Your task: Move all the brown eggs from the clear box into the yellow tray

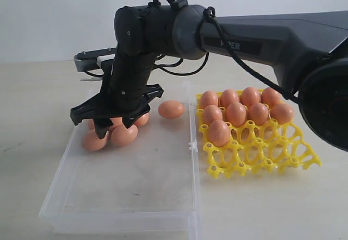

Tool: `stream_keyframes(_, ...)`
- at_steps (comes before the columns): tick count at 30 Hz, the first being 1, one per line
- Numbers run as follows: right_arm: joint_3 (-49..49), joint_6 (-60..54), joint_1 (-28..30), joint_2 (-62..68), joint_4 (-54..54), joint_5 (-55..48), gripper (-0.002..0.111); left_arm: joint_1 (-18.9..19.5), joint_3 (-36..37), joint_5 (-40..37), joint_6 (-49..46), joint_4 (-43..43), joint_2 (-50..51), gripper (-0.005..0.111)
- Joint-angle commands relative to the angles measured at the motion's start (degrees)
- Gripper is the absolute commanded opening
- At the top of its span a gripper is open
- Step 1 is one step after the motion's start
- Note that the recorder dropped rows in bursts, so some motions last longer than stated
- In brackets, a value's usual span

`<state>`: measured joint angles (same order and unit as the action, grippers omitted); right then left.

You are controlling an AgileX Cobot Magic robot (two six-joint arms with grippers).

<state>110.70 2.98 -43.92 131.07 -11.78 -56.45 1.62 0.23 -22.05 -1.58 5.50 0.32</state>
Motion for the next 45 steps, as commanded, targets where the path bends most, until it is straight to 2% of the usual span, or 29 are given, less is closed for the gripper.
stream_keyframes(1,0.5,0.3,0.0,0.6,0.4,1.9,0.057,0.1,-0.2,0.4,0.3,-0.1,-0.3,0.000)
stream_keyframes(8,0.5,3.9,2.5,1.0,-0.7,3.7,0.062,0.1,-0.2,0.4,0.3,-0.1,-0.3,0.000)
stream_keyframes(45,0.5,6.1,3.2,7.7,-2.4,6.0,0.062,0.1,-0.2,0.4,0.3,-0.1,-0.3,0.000)
